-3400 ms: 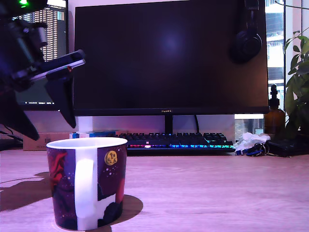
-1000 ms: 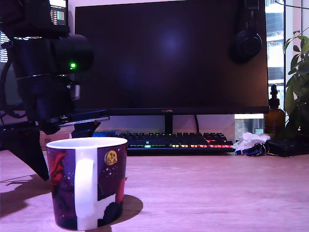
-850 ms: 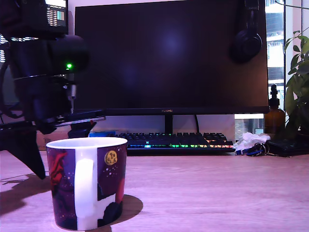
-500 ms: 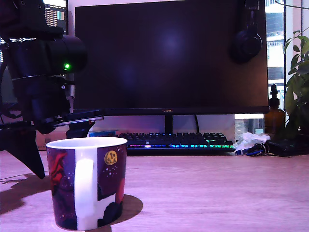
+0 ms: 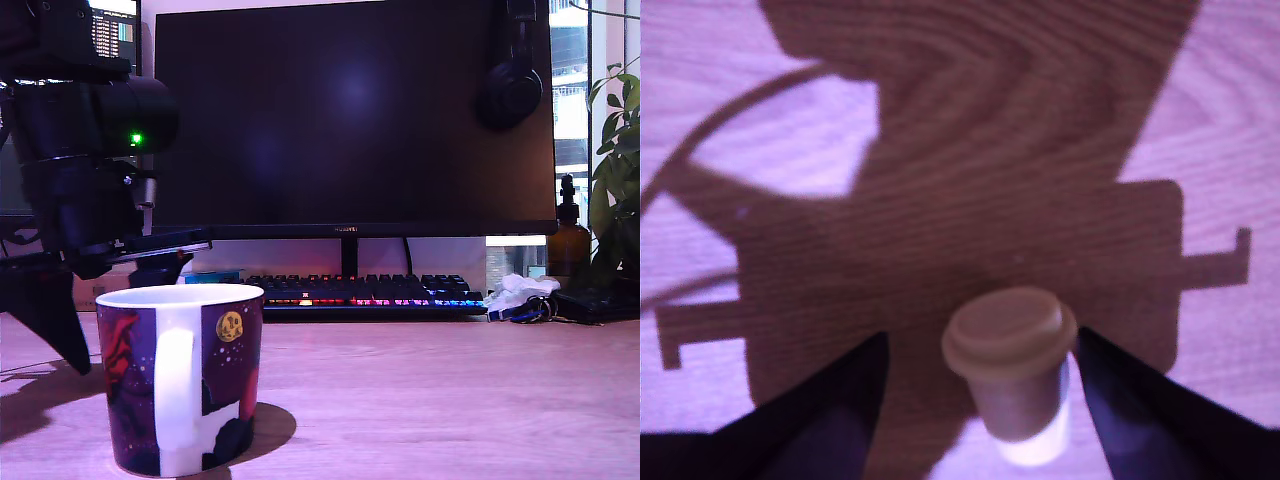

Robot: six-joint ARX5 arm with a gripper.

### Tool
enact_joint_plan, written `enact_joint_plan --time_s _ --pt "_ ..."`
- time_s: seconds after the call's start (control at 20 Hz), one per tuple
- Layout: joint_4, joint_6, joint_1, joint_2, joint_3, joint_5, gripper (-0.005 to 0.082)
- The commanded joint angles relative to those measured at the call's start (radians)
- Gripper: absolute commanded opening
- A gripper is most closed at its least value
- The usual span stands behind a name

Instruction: Pick up the coffee capsules on the table and drop them inside the coffee cup

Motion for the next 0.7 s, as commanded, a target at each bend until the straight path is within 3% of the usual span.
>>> enact_joint_plan --time_s 0.0,0.25,0.6,0.65 --pt "0.002 0.005 0.002 0.020 0.008 0.006 0.0361" --pt "0.006 0.032 0.002 0.020 0.008 0.008 0.0213" --pt "-0.016 0.063 0.008 0.006 0.045 0.008 0.0210" --pt "-0.026 0.088 0.008 -0.006 0.055 0.008 0.0210"
